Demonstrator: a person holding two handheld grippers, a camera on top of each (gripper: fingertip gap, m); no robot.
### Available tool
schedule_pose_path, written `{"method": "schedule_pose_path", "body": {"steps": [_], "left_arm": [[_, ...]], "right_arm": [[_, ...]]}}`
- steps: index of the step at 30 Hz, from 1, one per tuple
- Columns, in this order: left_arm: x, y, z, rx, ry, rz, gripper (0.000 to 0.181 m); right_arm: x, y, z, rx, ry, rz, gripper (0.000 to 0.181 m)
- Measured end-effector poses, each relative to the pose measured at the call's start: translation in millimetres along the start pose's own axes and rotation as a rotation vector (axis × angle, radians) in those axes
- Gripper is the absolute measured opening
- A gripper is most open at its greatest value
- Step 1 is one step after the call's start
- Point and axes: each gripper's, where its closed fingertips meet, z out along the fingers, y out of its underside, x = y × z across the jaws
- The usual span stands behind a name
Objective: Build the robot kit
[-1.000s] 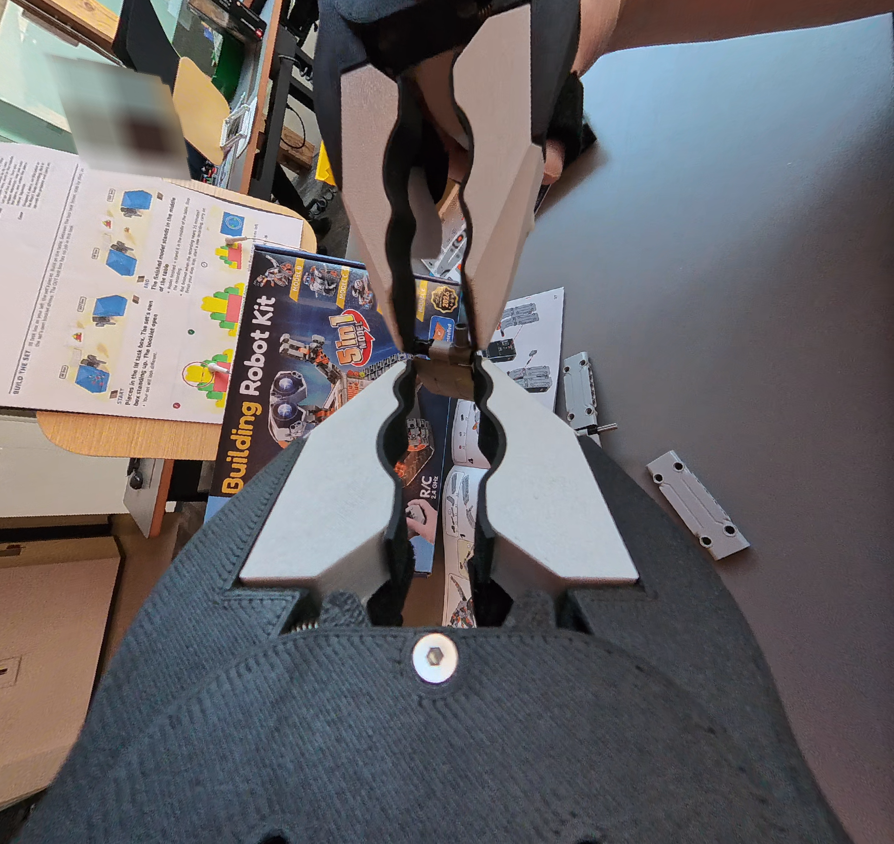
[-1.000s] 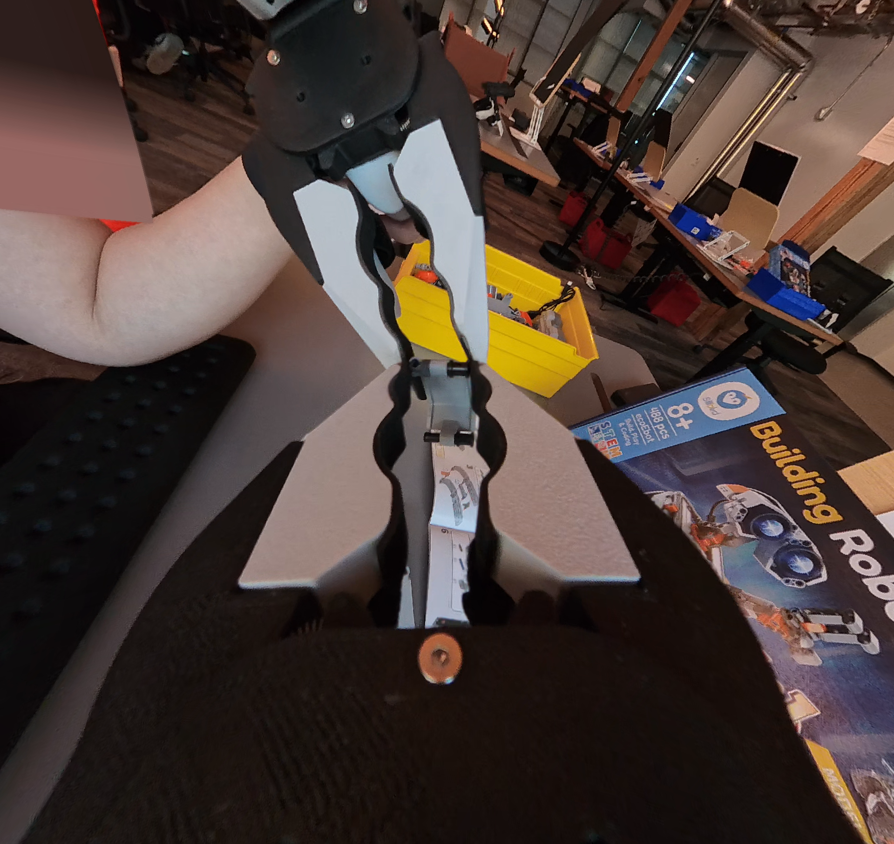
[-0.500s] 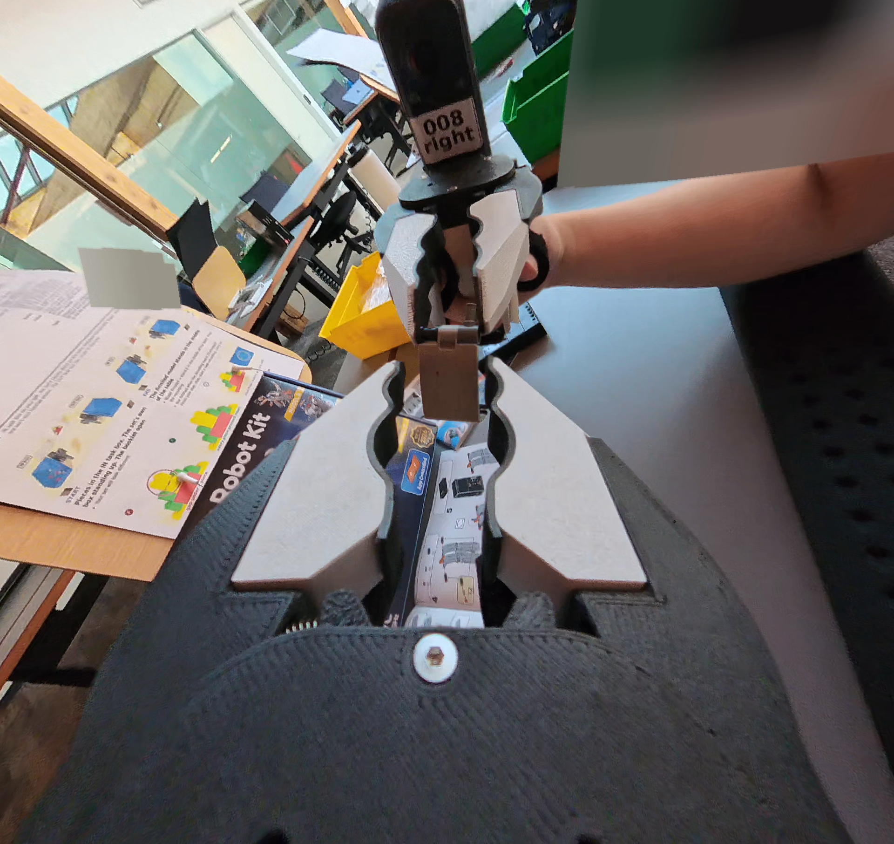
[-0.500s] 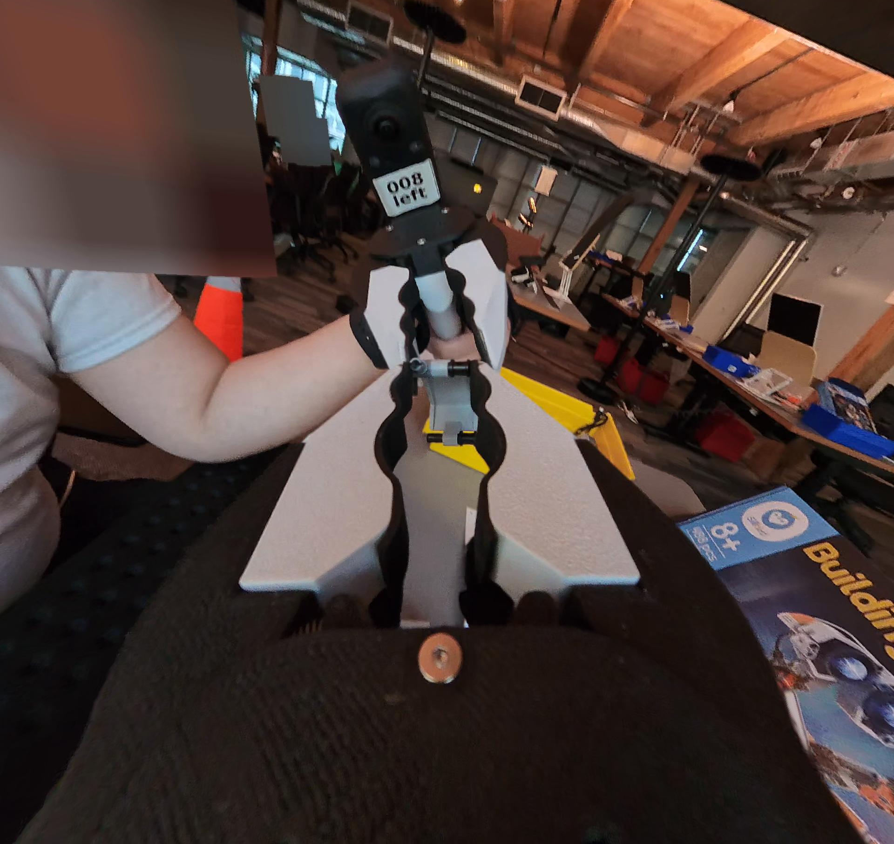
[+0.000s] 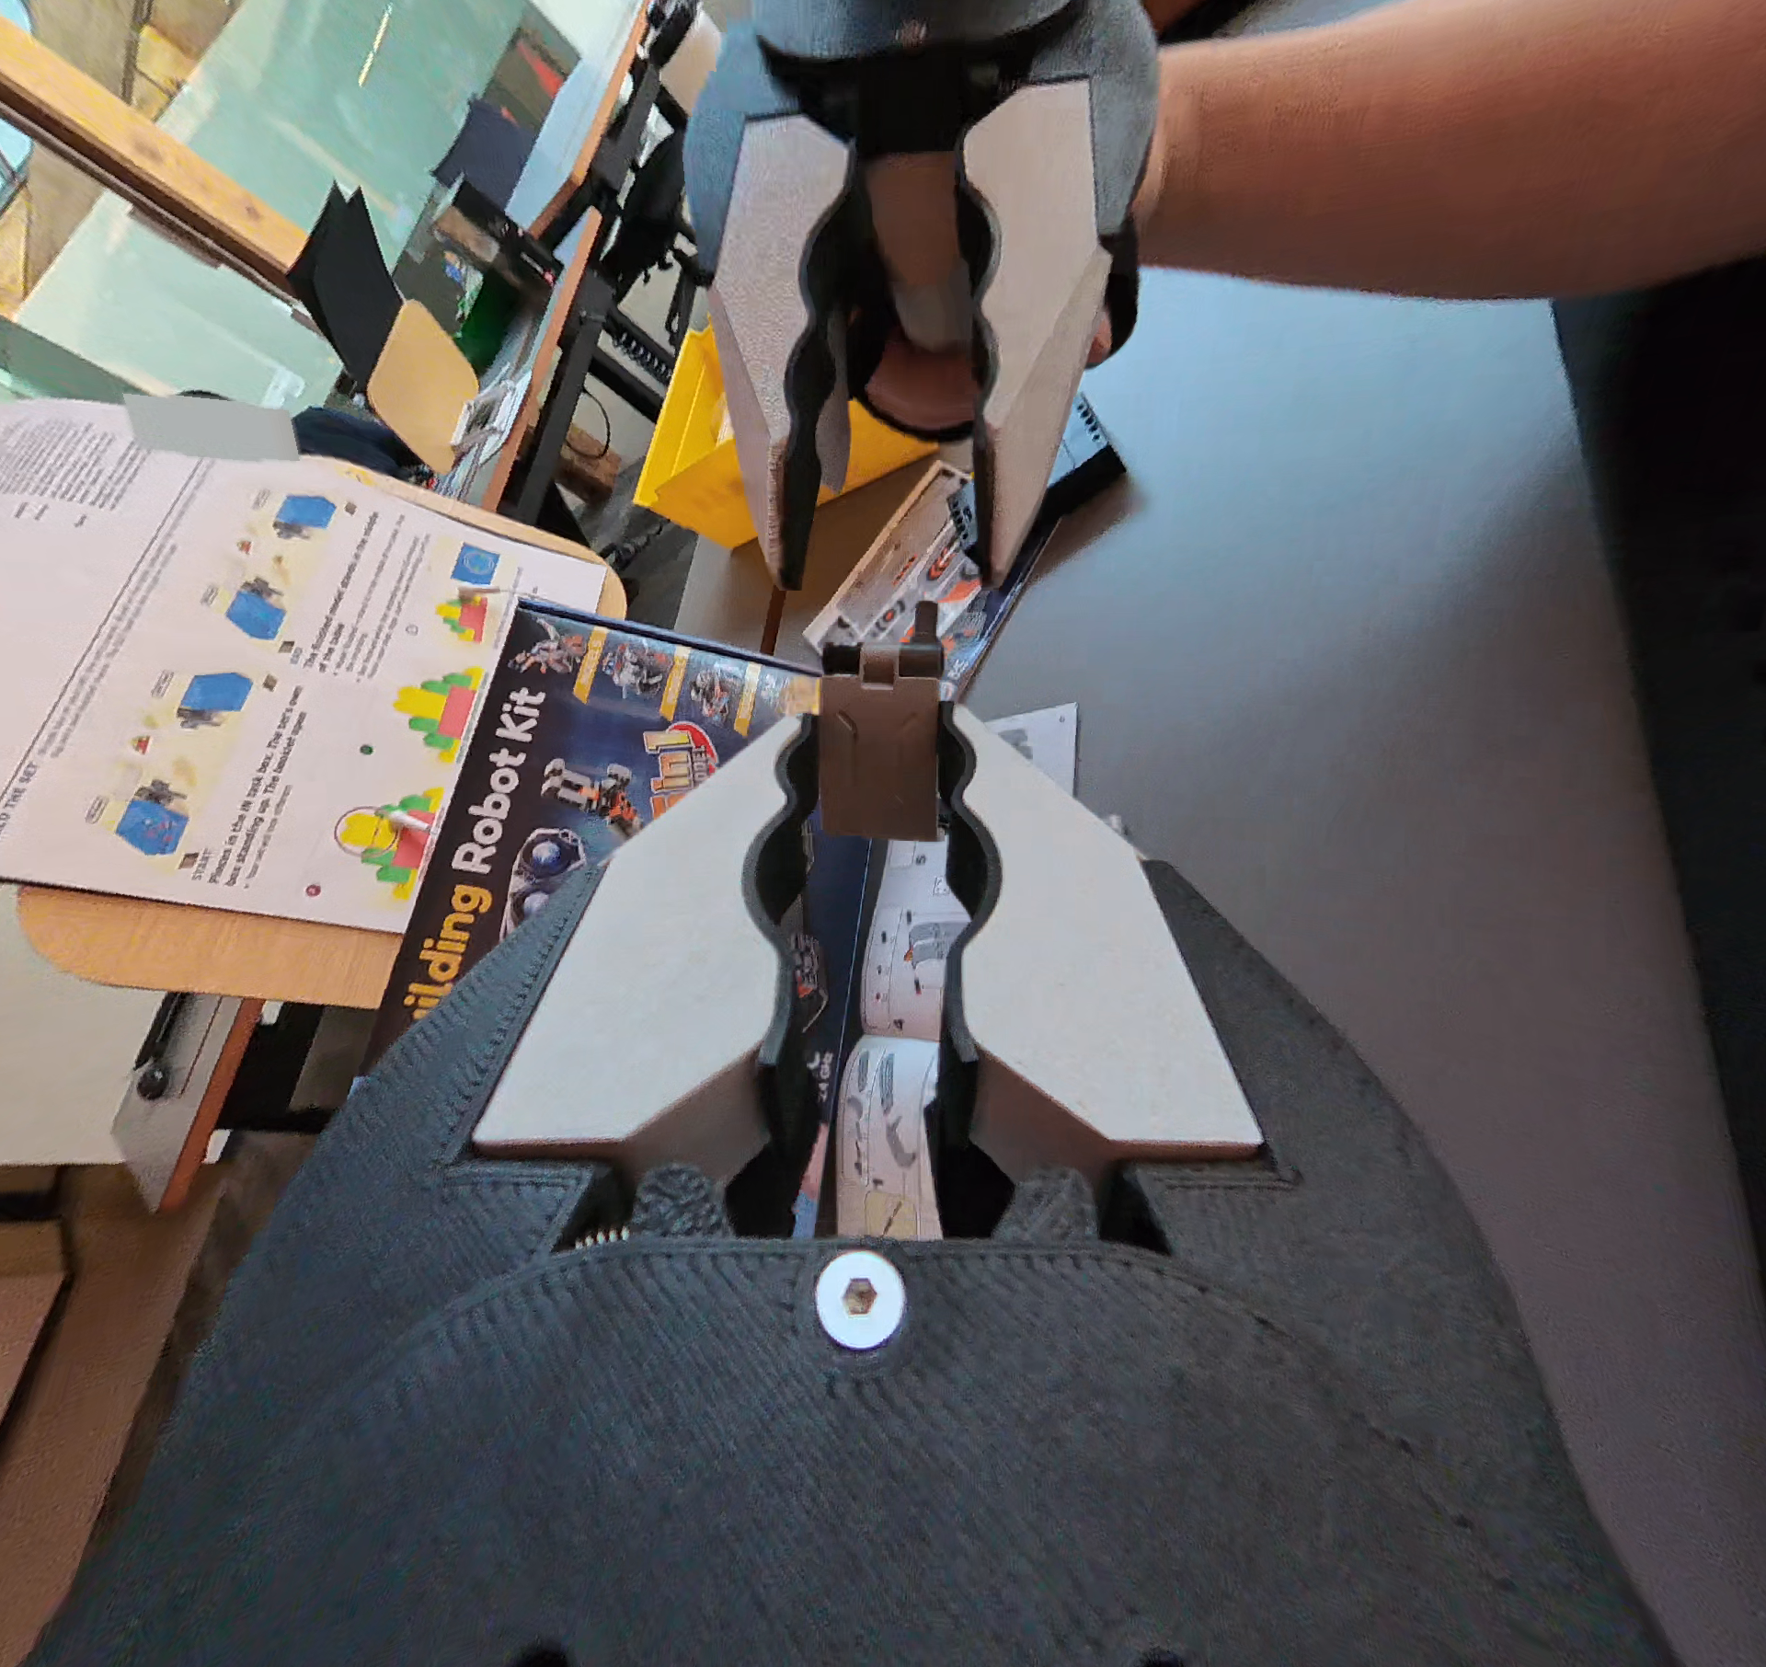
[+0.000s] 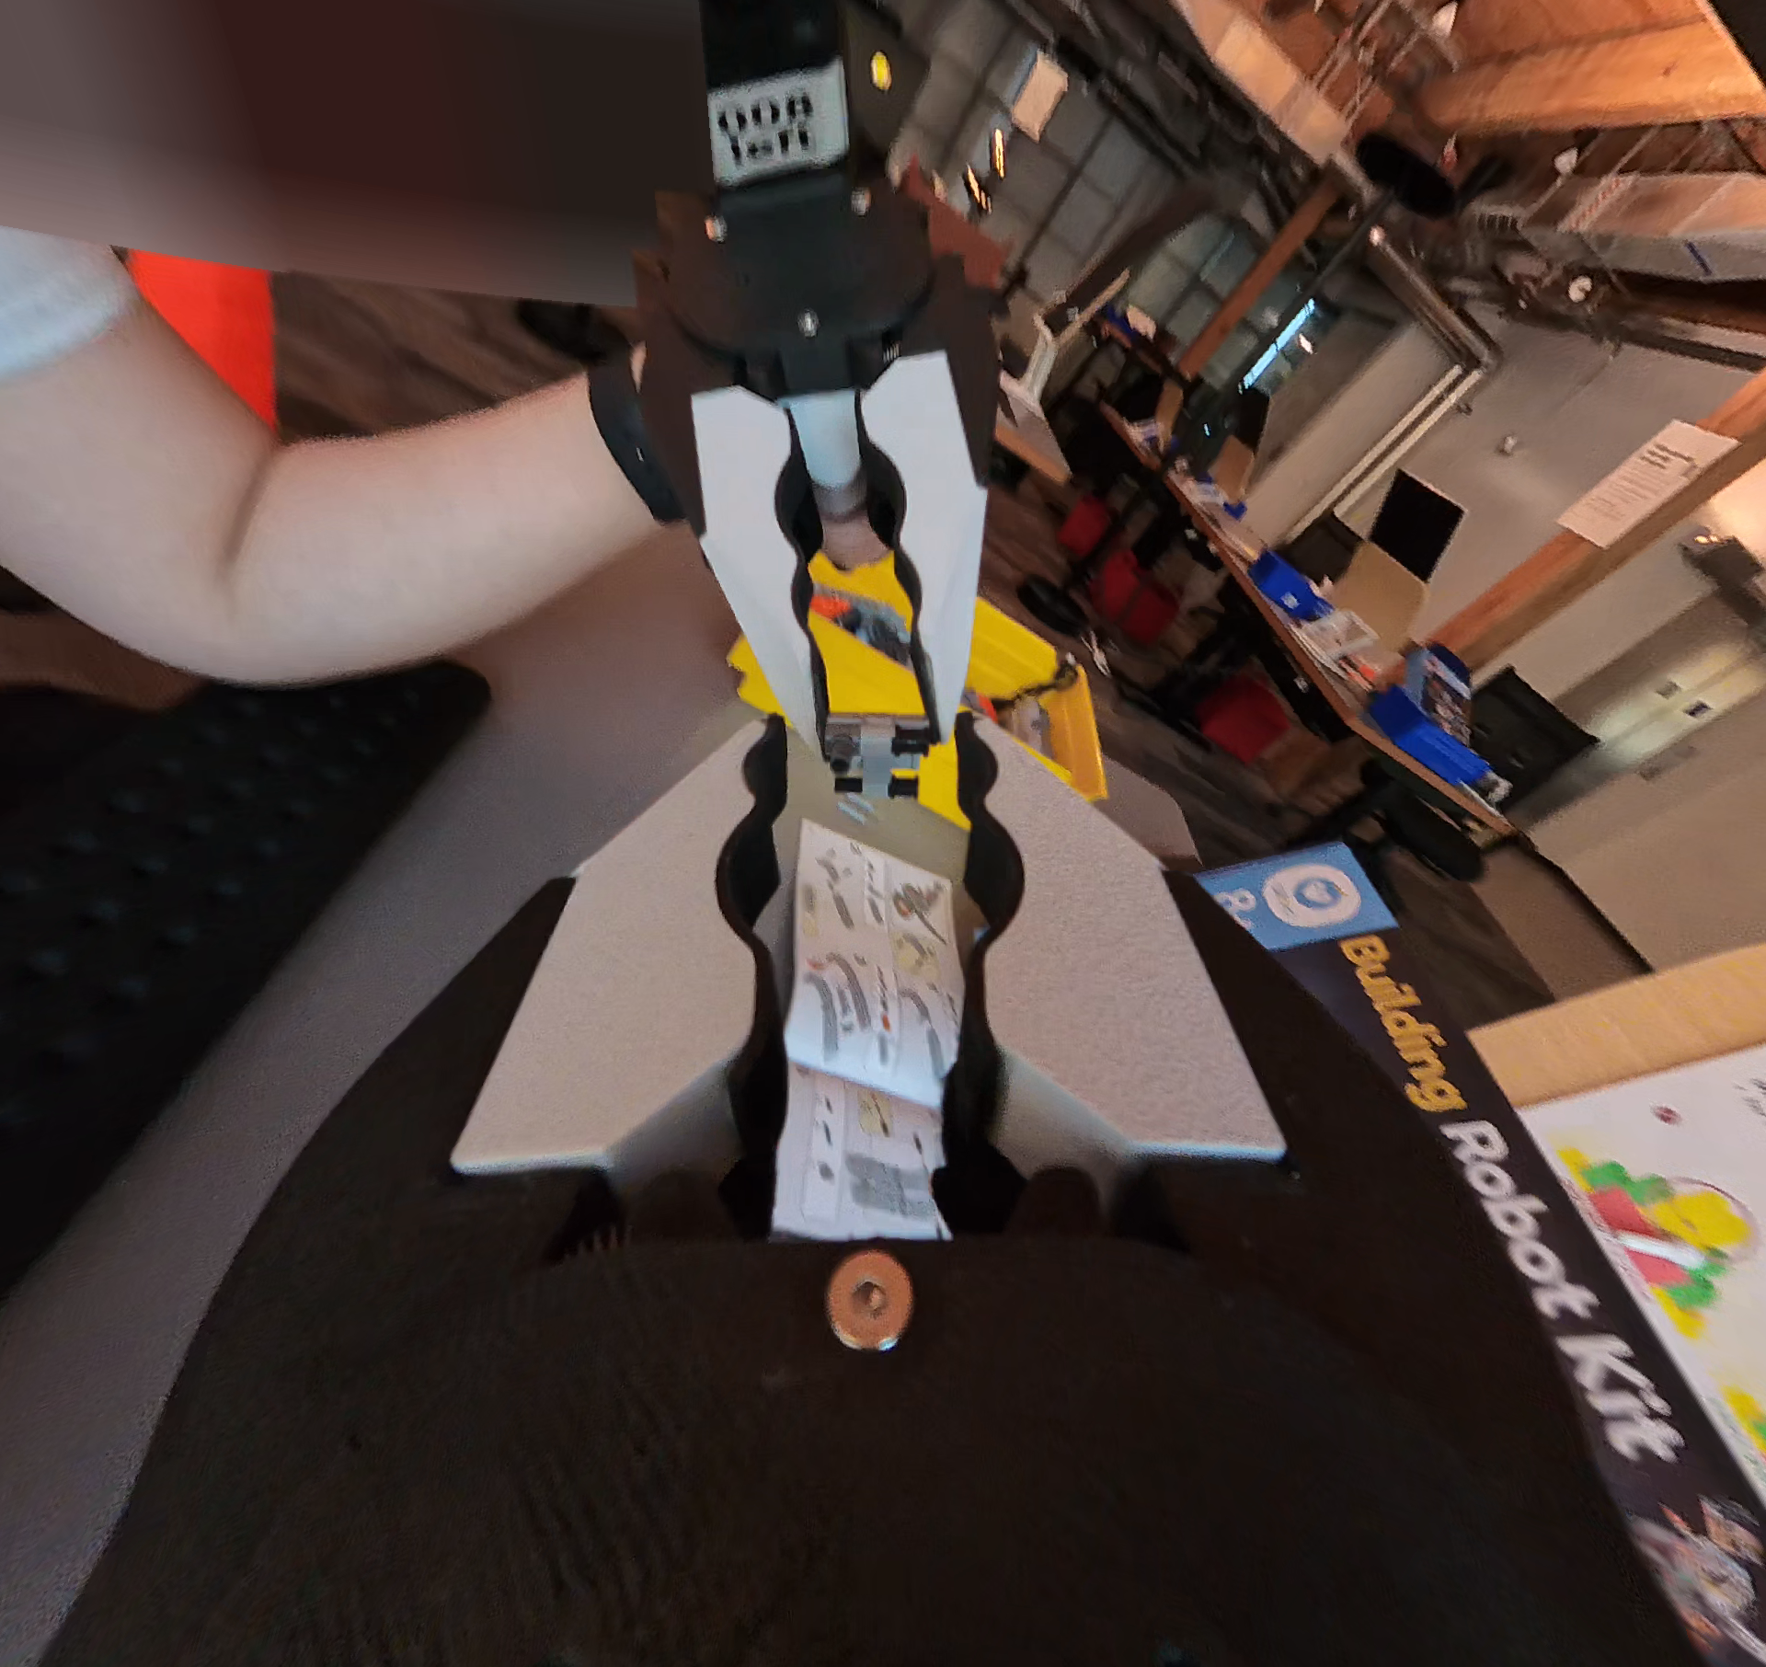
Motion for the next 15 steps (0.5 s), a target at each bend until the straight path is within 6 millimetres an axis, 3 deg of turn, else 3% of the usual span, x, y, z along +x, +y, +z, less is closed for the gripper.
{"method": "schedule_pose_path", "body": {"steps": [6, 11, 15], "left_arm": [[2, 6, 3, -0.071, -0.008, 0.023, 0.023], [4, 6, 3, -0.081, -0.004, 0.027, 0.023], [4, 8, 3, -0.093, -0.002, 0.027, 0.023]], "right_arm": [[-4, 14, 5, -0.131, 0.010, -0.062, 0.030], [-10, 19, 6, -0.165, -0.027, -0.073, 0.004], [-13, 18, 7, -0.166, -0.039, -0.061, 0.008]]}}
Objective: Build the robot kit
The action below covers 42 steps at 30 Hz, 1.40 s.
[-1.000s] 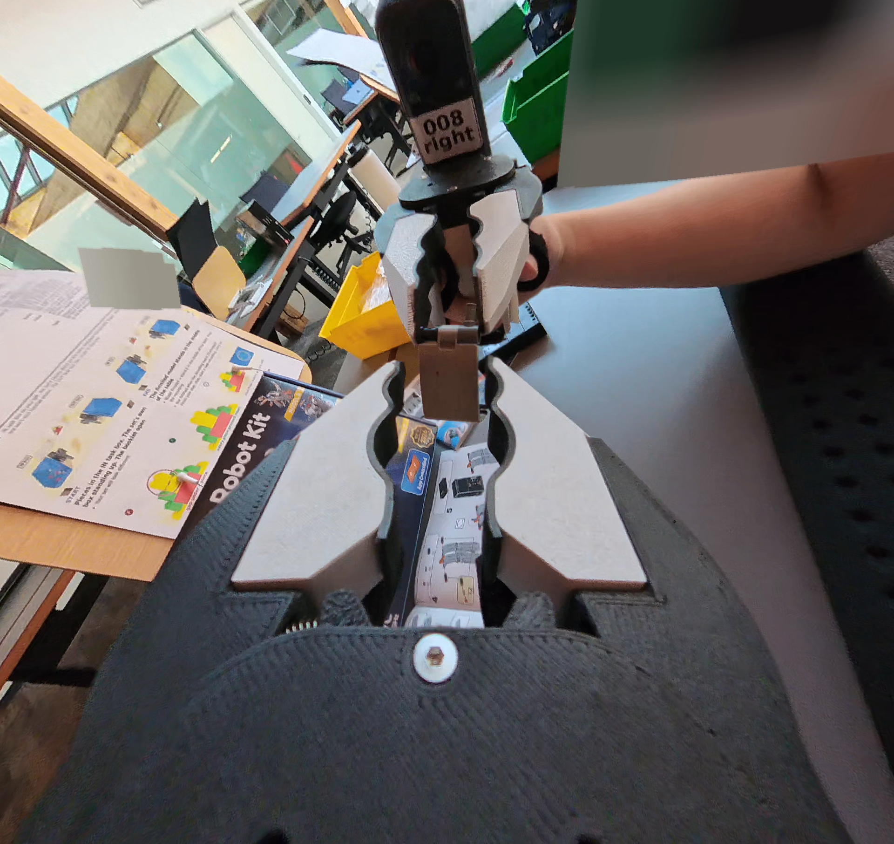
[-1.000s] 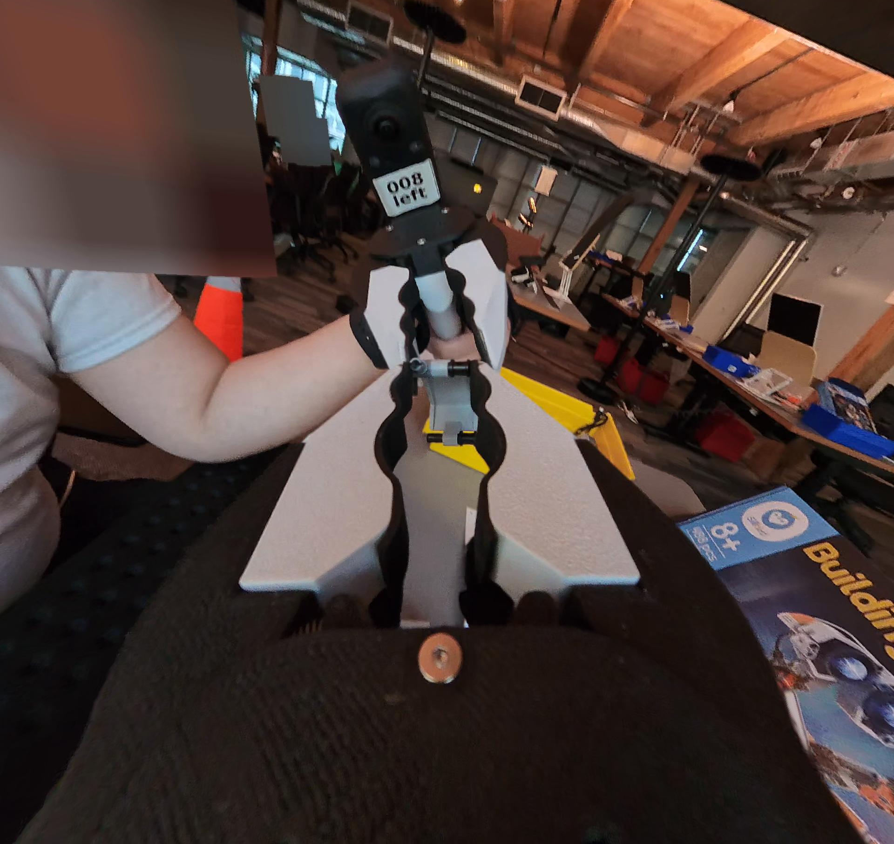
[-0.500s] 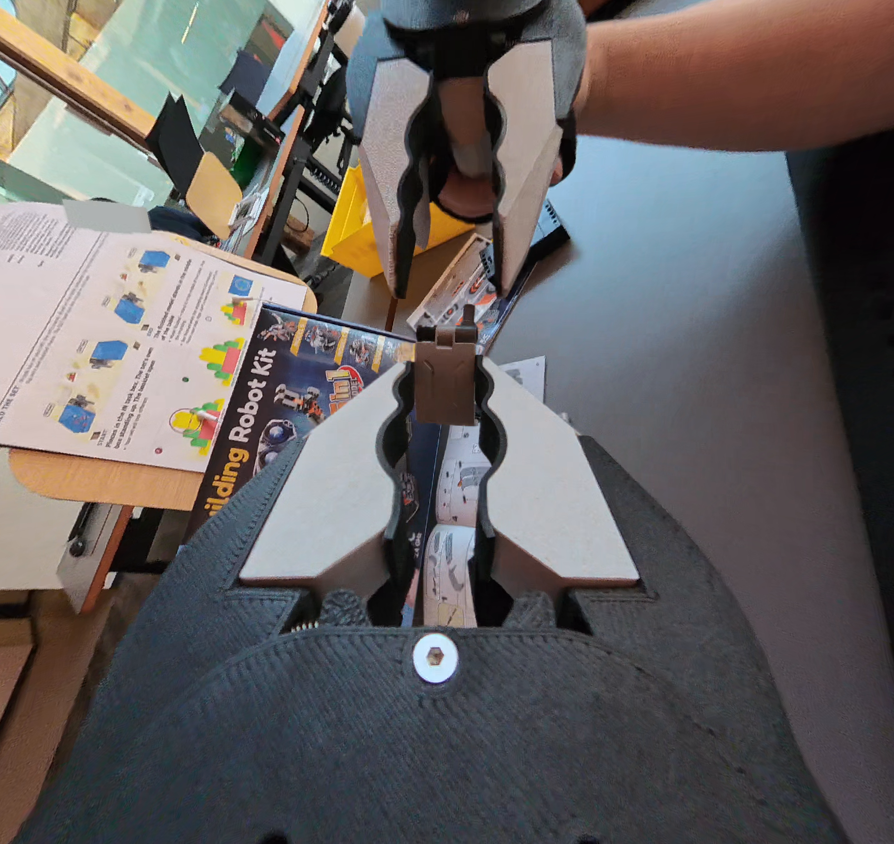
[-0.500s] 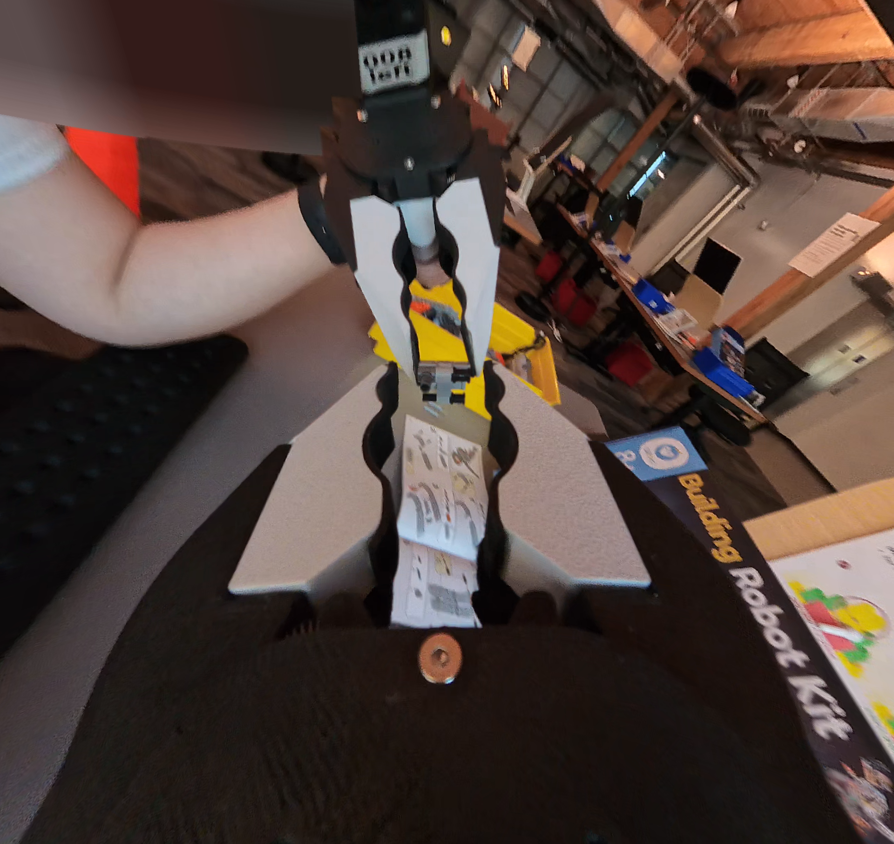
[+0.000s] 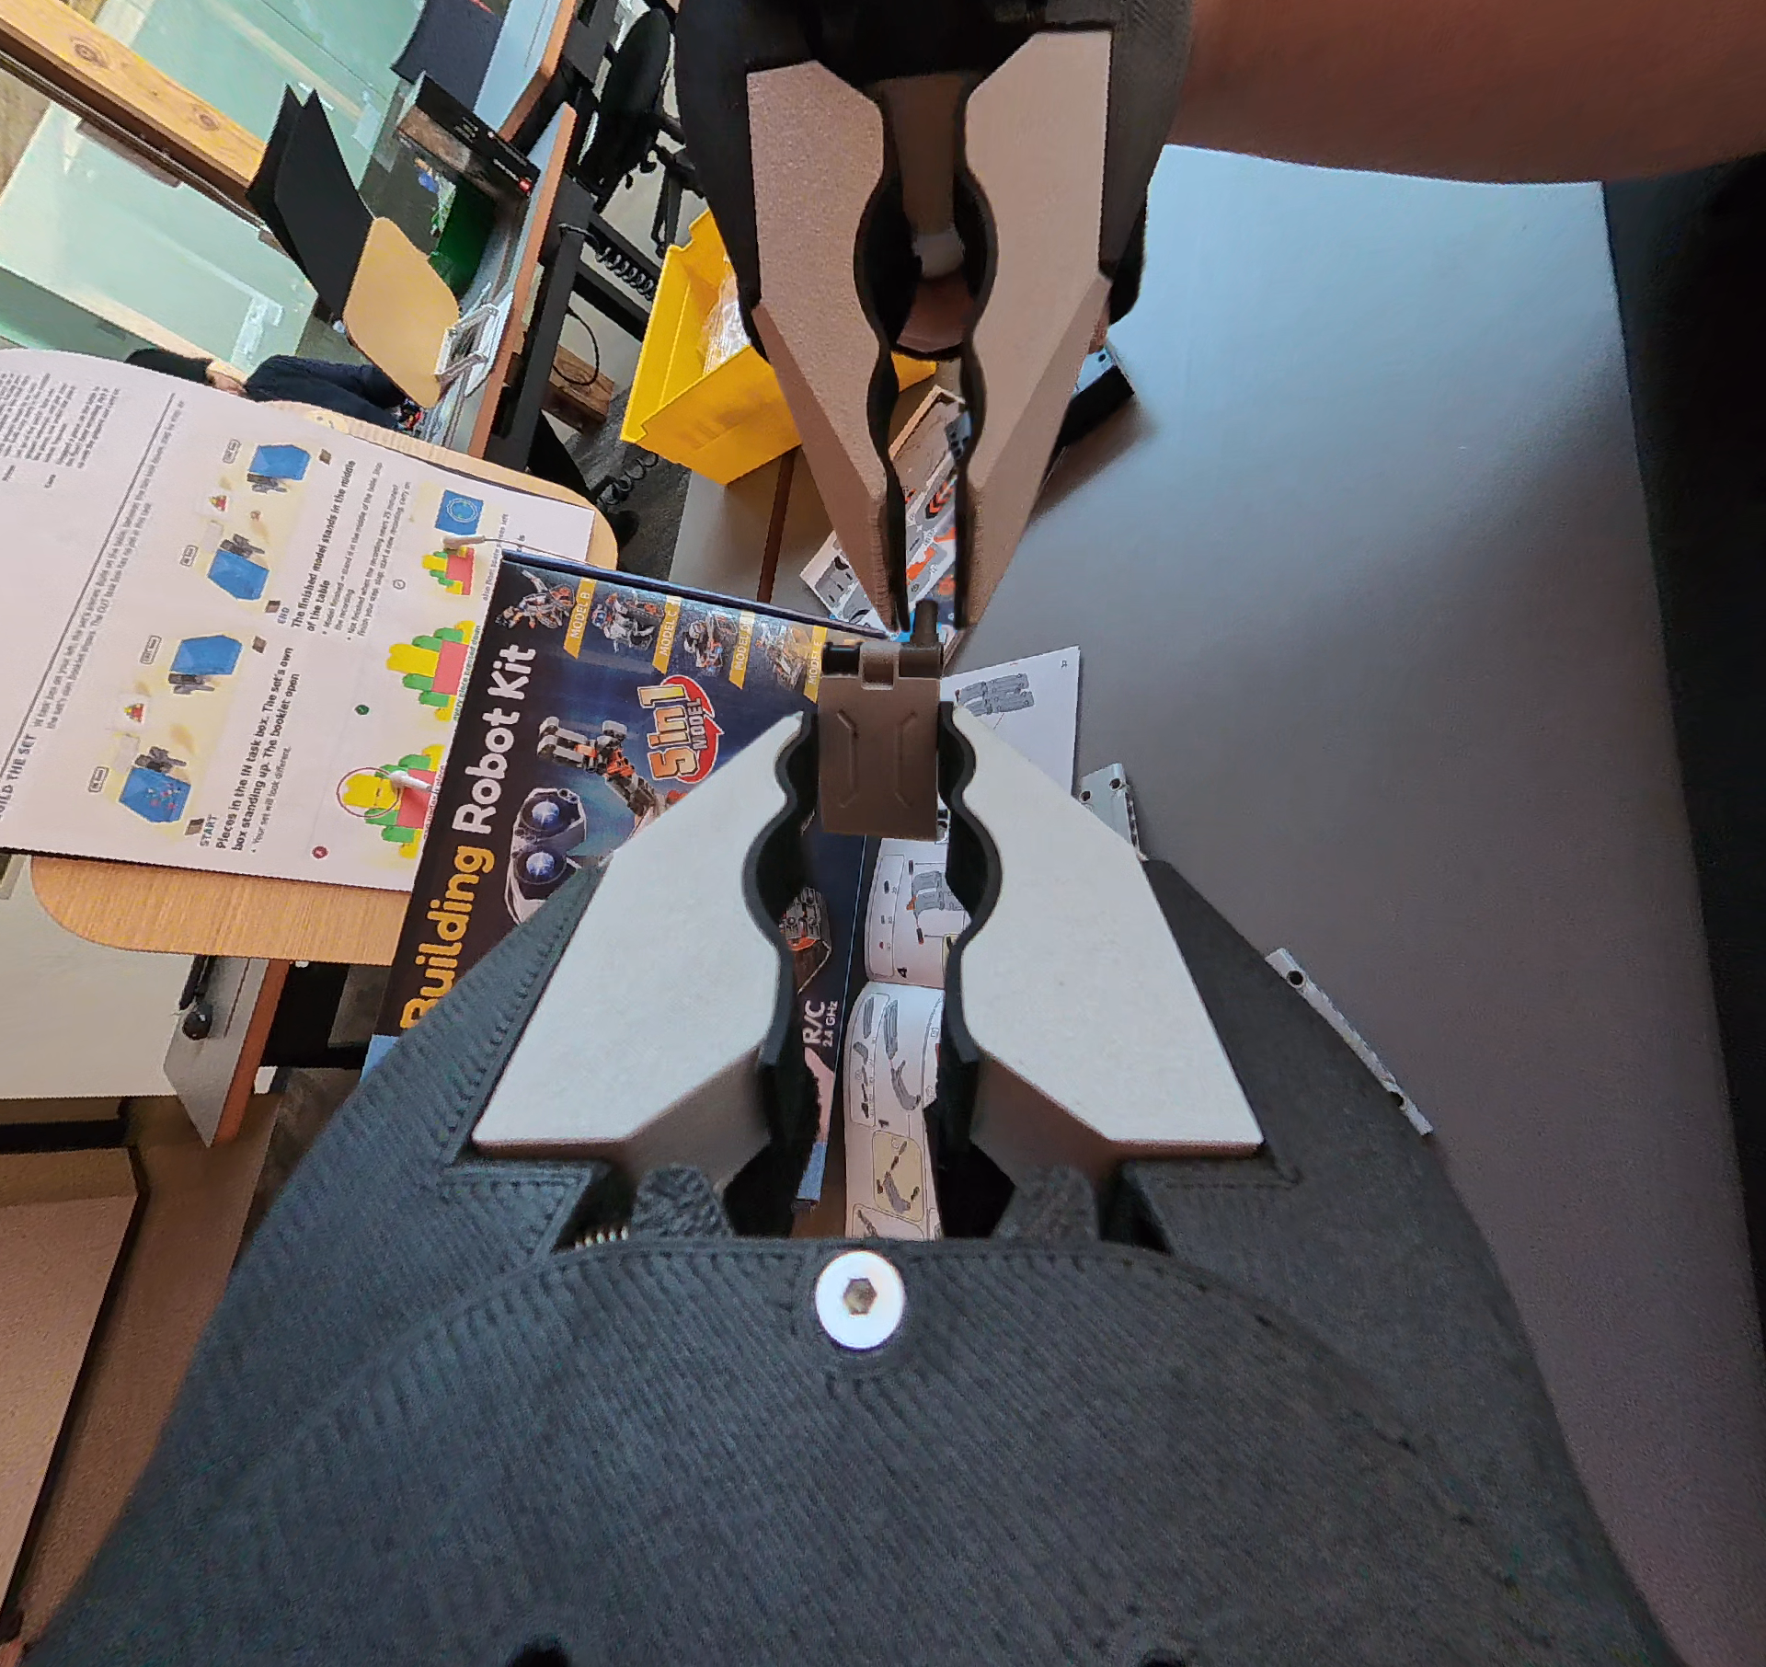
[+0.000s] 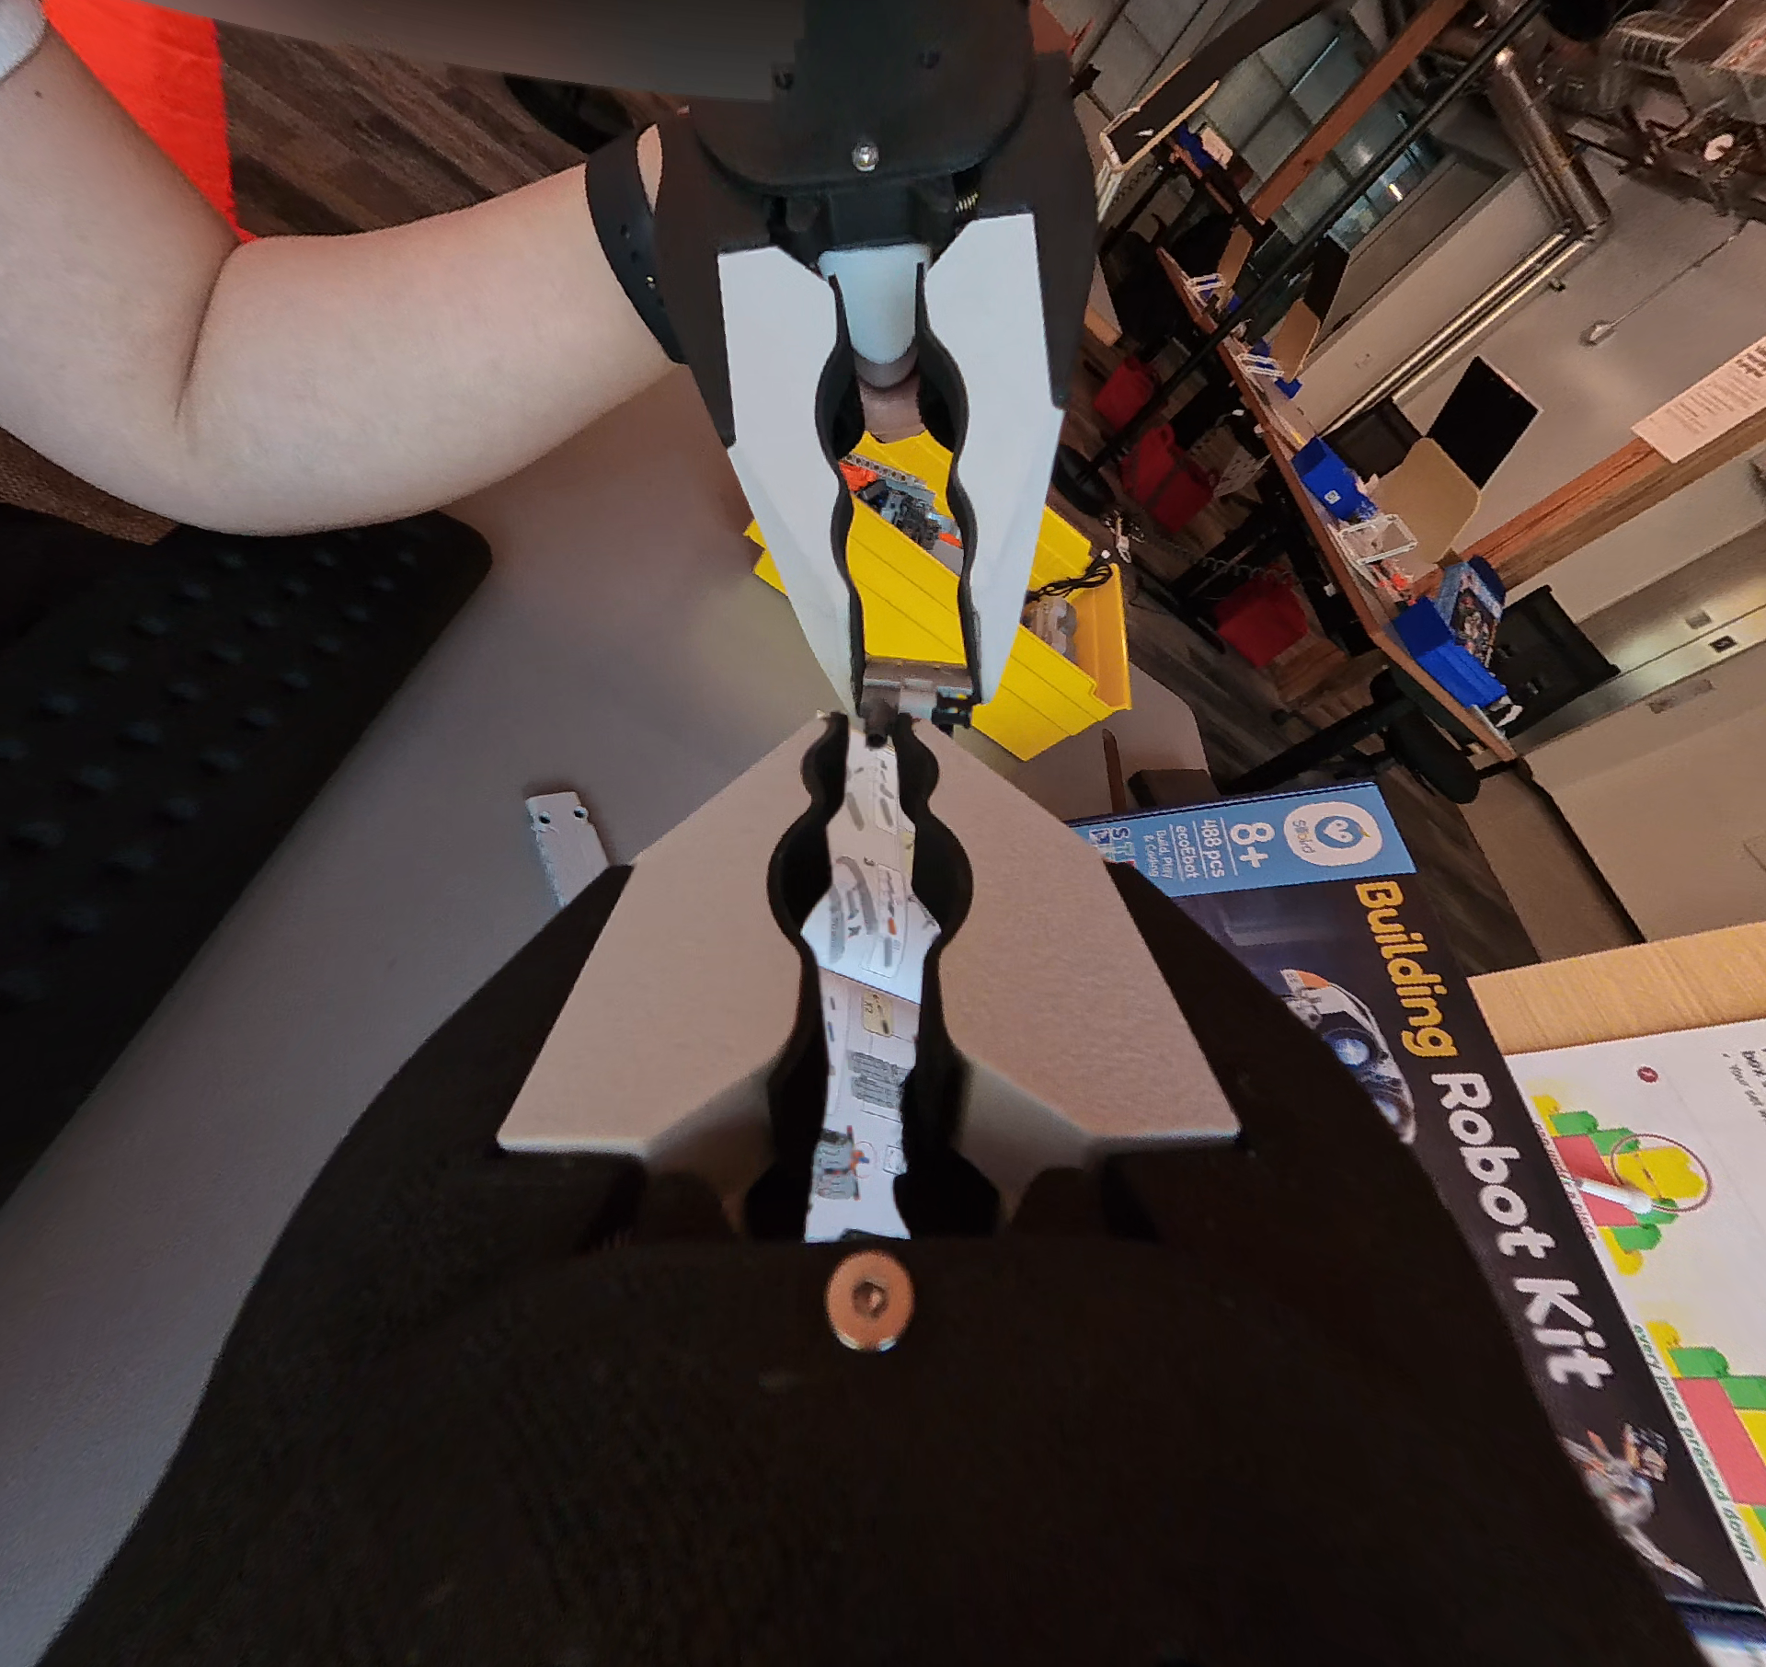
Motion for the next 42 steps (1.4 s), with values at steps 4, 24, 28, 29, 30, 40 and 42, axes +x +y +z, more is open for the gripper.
{"method": "schedule_pose_path", "body": {"steps": [4, 24, 28, 29, 30, 40, 42], "left_arm": [[-1, -1, -1, 0.006, -0.004, 0.001, 0.023], [-12, -40, -22, 0.427, 0.009, -0.082, 0.033], [-10, -42, -19, 0.436, 0.016, -0.075, 0.031], [-11, -42, -18, 0.440, 0.010, -0.073, 0.030], [-13, -43, -18, 0.445, 0.000, -0.072, 0.028], [-12, -44, -23, 0.487, 0.012, -0.058, 0.025], [-15, -39, -26, 0.460, -0.007, -0.063, 0.025]], "right_arm": [[2, -1, 0, 0.003, 0.005, 0.016, 0.003], [9, -27, -12, 0.147, 0.062, -0.028, 0.003], [10, -31, -14, 0.177, 0.066, -0.020, 0.003], [10, -33, -14, 0.185, 0.065, -0.017, 0.003], [10, -33, -14, 0.191, 0.064, -0.013, 0.003], [9, -40, -13, 0.251, 0.046, 0.023, 0.003], [10, -40, -13, 0.270, 0.039, 0.062, 0.025]]}}
